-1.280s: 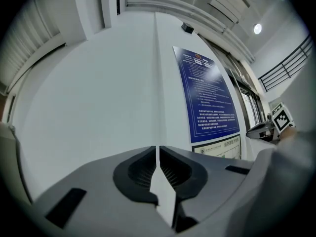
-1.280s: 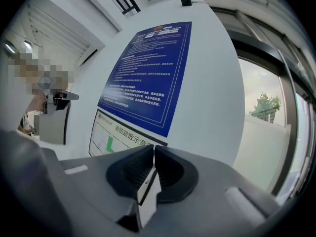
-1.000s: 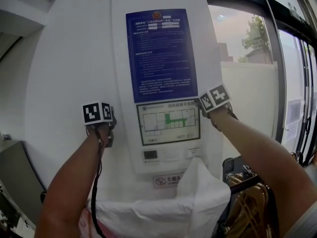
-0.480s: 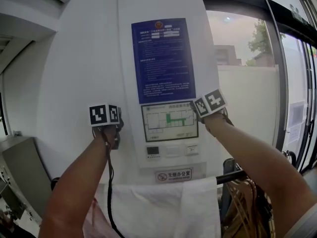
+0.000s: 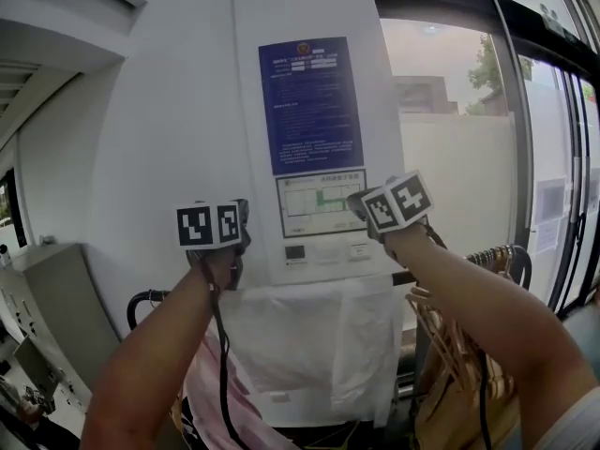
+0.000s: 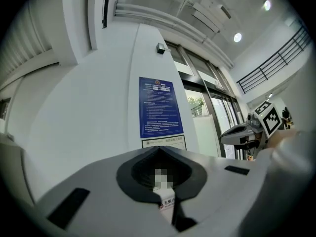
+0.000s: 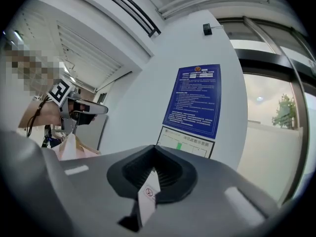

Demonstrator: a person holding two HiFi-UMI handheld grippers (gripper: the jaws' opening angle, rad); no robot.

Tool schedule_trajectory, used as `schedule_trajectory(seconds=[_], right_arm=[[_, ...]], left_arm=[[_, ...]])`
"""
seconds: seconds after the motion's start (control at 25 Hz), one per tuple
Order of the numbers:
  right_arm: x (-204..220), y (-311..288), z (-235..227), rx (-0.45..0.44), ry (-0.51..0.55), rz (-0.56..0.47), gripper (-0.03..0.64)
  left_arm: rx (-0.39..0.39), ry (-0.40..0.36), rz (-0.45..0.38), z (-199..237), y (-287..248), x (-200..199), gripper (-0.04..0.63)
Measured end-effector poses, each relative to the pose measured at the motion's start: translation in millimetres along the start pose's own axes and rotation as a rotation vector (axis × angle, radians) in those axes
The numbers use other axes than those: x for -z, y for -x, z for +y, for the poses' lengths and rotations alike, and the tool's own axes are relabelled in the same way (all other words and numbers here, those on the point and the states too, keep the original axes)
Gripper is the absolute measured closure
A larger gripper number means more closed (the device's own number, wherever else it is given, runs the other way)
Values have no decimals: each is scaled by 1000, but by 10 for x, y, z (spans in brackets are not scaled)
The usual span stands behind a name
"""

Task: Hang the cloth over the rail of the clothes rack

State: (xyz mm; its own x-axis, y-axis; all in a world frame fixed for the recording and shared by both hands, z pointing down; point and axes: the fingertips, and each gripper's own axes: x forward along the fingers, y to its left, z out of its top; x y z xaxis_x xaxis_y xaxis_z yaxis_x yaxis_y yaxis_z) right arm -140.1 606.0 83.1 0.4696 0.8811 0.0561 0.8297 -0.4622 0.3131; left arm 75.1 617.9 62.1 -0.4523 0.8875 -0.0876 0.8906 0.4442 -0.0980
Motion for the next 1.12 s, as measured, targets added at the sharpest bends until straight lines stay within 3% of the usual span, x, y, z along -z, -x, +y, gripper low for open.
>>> schedule_trajectory(seconds=[0.2, 0.36, 0.48, 0.68, 0.84, 0.96, 1.12], right_arm=[[382, 487, 620, -17, 7, 47, 614], [650, 902, 908, -3, -19, 25, 614], [804, 1192, 916, 39, -50, 5, 614], [1273, 1338, 875, 29, -168, 32, 580], [1540, 1300, 888, 16, -220, 46, 552], [1607, 1266, 861, 7, -254, 21, 541], [1556, 1173, 884, -25, -276, -8, 541]], left_arm=[[69, -22, 39, -227, 600, 361, 591], [79, -40, 69, -315, 971, 732, 589], [77, -22, 64, -356, 1194, 887, 589], [19, 53, 76, -214, 1370, 1221, 587], [-42, 69, 88, -75, 1462, 1531, 512], [-71, 84, 102, 2, 1453, 1763, 499], [-50, 127, 106, 57, 1346, 1890, 495]])
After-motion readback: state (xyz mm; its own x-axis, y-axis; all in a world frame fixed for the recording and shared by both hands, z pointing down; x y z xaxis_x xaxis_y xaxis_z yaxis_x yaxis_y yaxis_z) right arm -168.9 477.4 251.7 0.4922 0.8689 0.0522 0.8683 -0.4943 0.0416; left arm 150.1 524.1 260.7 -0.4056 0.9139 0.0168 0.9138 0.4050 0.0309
